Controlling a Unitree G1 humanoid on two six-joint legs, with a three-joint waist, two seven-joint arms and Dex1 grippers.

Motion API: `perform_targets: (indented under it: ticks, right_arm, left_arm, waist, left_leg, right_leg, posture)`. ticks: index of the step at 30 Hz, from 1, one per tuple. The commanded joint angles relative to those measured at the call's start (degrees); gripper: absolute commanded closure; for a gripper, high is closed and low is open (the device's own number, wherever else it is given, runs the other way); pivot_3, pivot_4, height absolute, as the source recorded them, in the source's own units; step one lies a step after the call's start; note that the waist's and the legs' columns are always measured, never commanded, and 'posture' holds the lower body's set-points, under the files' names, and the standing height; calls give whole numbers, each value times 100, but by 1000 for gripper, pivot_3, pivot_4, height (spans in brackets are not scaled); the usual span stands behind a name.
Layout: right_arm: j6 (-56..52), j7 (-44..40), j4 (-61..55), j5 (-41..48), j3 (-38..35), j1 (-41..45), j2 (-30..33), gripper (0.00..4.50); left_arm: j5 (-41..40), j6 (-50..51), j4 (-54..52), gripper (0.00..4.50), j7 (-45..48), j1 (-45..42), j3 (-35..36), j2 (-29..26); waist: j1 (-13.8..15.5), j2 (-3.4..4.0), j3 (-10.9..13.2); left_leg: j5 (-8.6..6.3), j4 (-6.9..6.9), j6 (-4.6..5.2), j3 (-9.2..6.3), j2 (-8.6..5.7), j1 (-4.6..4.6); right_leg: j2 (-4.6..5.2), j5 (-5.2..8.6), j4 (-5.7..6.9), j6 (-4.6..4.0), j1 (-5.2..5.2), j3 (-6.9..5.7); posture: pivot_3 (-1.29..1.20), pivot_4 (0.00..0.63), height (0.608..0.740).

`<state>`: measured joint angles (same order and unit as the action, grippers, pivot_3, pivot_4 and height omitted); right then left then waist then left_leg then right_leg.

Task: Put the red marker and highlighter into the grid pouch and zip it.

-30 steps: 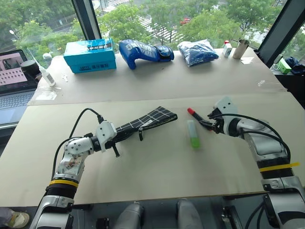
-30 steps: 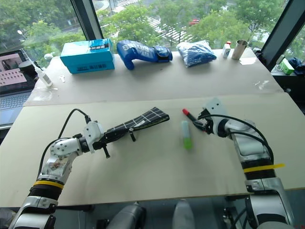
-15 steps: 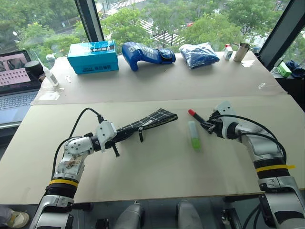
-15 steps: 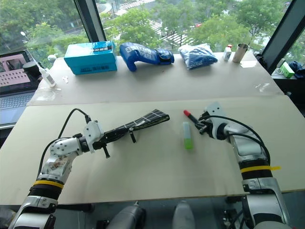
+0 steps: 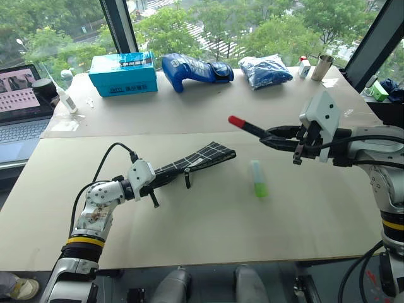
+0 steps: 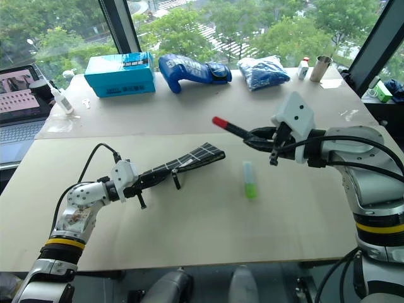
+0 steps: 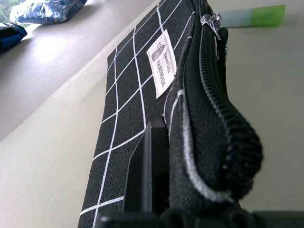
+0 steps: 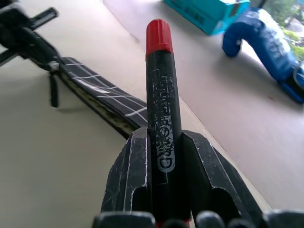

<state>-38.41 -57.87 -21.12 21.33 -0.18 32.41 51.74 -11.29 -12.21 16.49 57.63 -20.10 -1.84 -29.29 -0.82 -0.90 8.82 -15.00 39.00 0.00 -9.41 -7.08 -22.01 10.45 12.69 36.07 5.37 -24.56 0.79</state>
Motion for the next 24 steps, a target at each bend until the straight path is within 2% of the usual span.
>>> perform_targets:
  ticks: [1, 3, 7, 19, 24]
  right_arm:
    - [222, -165, -506, -580, 658, -215, 453, 3934]
    - [389, -63, -418, -900, 902, -233, 522, 3934]
    - [847, 429, 190, -1530, 1119, 15, 222, 3934]
    - [1390, 302, 668, -1975, 1277, 139, -4, 3934]
    - [1606, 190, 382, -2499, 2053, 440, -433, 3934]
  left_arm:
    - [-74, -8, -209, 4500, -28, 54, 24, 9]
    - [-78, -4, -206, 4500, -23, 53, 24, 9]
    - [-67, -19, -173, 4500, 3, 35, 16, -9]
    - [-40, -58, -167, 4500, 19, 17, -11, -17]
    - [11, -119, -99, 4500, 65, 7, -49, -32]
  waist:
    - [1, 0, 0]
    - [2, -1, 0]
    - [1, -1, 1]
    - [3, -1, 1]
    - [-24, -1, 1]
  left_leg:
    - [0, 0, 0, 3, 0, 0]
    - [0, 1, 0, 5, -1, 0]
    - [2, 1, -3, 7, 0, 1]
    - [3, 0, -5, 8, -1, -1]
    - [3, -2, -5, 8, -1, 2]
  right_leg:
    - [0, 0, 0, 0, 0, 0]
    - [0, 0, 0, 1, 0, 0]
    - [0, 0, 1, 1, -1, 0]
    - [-1, 0, -1, 0, -3, 0]
    - [-3, 0, -1, 0, -4, 0]
  posture:
    - [0, 150, 740]
    - [0, 150, 740]
    - [0, 150, 740]
    - [0, 150, 740]
    - [0, 150, 740]
